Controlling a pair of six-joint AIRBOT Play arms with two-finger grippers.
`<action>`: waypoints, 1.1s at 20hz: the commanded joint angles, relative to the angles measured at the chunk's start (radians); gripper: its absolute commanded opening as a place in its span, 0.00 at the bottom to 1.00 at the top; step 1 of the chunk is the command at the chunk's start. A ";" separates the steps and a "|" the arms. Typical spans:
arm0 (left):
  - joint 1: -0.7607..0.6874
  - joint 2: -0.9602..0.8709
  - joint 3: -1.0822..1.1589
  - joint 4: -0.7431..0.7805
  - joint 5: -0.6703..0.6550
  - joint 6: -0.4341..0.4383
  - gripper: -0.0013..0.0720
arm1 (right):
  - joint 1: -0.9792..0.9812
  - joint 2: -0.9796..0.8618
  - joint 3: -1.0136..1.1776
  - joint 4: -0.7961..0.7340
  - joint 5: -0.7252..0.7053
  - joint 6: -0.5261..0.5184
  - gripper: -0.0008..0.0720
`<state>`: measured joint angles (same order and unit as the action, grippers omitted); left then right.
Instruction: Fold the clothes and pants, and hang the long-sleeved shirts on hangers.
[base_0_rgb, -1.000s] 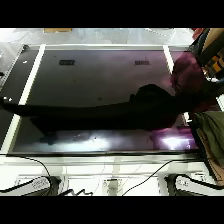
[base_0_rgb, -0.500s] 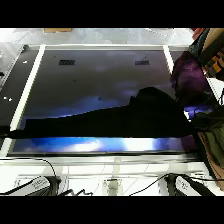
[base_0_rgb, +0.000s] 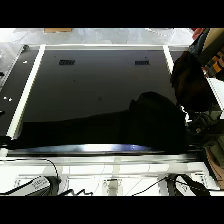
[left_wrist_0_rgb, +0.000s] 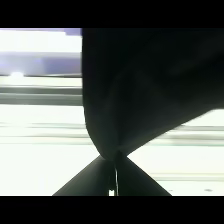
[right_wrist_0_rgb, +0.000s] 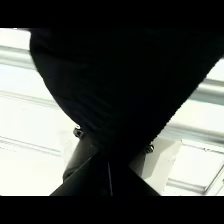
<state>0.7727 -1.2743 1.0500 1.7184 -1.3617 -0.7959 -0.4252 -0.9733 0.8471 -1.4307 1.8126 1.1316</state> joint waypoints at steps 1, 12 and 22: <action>0.000 0.000 -0.004 0.082 0.127 0.000 0.03 | 0.000 0.013 -0.029 -0.049 0.022 0.000 0.04; 0.001 -0.043 -0.005 0.103 0.155 -0.019 0.03 | 0.000 0.012 -0.029 -0.063 0.028 0.003 0.04; -0.006 -0.090 0.006 0.109 0.135 -0.125 0.99 | 0.000 0.012 -0.019 -0.062 0.023 0.091 0.64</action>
<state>0.7719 -1.3602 1.0477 1.8252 -1.2522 -0.8448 -0.4252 -0.9611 0.8204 -1.4948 1.8381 1.1946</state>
